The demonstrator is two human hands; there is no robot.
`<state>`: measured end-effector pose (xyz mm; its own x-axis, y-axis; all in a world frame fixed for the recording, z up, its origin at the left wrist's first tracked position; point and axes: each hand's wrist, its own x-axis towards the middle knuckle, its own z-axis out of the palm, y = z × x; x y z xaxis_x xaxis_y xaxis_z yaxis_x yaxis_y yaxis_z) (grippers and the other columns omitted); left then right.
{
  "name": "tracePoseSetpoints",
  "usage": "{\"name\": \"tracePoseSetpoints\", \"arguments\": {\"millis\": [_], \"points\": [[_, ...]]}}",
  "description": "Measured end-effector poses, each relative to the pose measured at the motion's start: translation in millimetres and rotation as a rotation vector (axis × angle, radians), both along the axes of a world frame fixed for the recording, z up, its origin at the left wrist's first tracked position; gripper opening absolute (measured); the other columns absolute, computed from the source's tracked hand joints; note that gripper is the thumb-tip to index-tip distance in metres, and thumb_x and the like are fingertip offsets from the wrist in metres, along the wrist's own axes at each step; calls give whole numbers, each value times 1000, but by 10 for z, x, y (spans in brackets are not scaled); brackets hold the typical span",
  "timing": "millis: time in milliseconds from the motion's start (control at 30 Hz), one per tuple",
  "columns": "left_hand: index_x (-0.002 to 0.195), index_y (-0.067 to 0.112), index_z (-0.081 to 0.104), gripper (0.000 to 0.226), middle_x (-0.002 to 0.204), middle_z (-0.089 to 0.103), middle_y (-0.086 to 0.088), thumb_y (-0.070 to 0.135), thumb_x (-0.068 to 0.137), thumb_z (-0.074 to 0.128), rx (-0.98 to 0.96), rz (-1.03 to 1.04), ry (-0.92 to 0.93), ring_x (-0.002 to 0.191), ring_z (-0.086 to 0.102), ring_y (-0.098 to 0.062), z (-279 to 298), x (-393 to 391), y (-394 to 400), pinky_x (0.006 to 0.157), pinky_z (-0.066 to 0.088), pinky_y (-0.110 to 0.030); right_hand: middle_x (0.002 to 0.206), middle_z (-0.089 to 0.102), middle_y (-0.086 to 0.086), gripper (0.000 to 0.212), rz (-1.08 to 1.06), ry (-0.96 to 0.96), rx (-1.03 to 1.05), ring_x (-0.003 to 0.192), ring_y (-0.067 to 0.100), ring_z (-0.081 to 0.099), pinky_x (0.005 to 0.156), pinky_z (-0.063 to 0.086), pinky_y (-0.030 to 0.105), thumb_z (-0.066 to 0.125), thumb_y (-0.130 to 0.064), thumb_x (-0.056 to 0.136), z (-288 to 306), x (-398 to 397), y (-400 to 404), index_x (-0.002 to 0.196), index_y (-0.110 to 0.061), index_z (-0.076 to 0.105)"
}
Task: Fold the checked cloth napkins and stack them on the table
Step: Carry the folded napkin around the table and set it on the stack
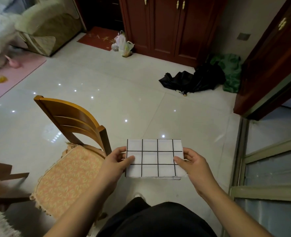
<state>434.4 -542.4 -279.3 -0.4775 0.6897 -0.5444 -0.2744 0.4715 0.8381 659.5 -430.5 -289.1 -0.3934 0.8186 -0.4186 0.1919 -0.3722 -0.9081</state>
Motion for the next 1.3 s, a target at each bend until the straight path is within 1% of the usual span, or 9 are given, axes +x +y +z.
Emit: {"name": "tracePoseSetpoints", "arguments": {"millis": [133,267,367,467,567,800,1000,1100,1300], "points": [[118,21,62,32,105,71,-11,9,88,68,-6,73,-23,98,70,-27,-41,-219,277,89,56,-45,99,75,-8,28,43,-6,2,89,10,72,73,56,20,68,-8,89,-15,-307,389,110,-25,67],[112,26,63,30,100,71,-10,9,88,67,45,150,-46,92,71,-27,-64,-543,630,84,58,-47,103,74,-4,31,74,-12,5,91,14,72,76,57,24,68,-5,89,-23,-693,825,115,-23,65],[117,23,62,34,95,70,-11,7,87,69,61,185,-47,95,69,-31,-101,-842,900,90,55,-49,104,74,-4,33,93,-33,21,92,15,72,80,58,28,67,-5,89,15,-994,1148,117,-22,65],[116,25,60,33,93,69,-11,7,89,67,75,167,-17,96,68,-33,-55,-1079,1166,90,55,-49,104,74,-5,31,127,-48,50,91,14,72,81,58,30,66,-4,90,89,-1264,1469,114,-24,65],[119,26,57,35,97,68,-14,6,90,64,98,133,17,91,69,-29,32,-1290,1424,86,56,-47,104,74,-6,31,141,-52,69,92,13,72,82,58,31,66,-4,90,155,-1513,1760,112,-26,65],[118,29,56,37,96,66,-12,9,88,67,115,119,64,88,67,-28,53,-1743,1853,87,57,-47,108,73,-4,32,204,-46,45,96,16,72,84,58,39,64,-3,91,140,-1964,2310,117,-22,62],[119,26,60,47,101,68,-14,24,73,69,76,215,61,96,66,-36,-20,-2032,2319,92,54,-50,111,72,-2,36,293,-27,12,97,16,71,80,59,33,64,-1,90,12,-2416,2959,120,-21,60],[120,27,61,47,102,69,-14,25,73,68,48,254,88,96,67,-31,-29,-2163,2649,94,53,-49,110,72,-4,36,339,-1,2,96,15,71,75,58,28,64,-2,90,-25,-2674,3391,120,-23,60],[115,32,65,36,100,71,-10,12,85,67,13,338,125,91,68,-25,22,-2386,3261,93,54,-44,110,73,-5,35,471,9,-11,96,14,71,82,58,34,64,-3,90,25,-3128,4216,119,-23,60]]}}
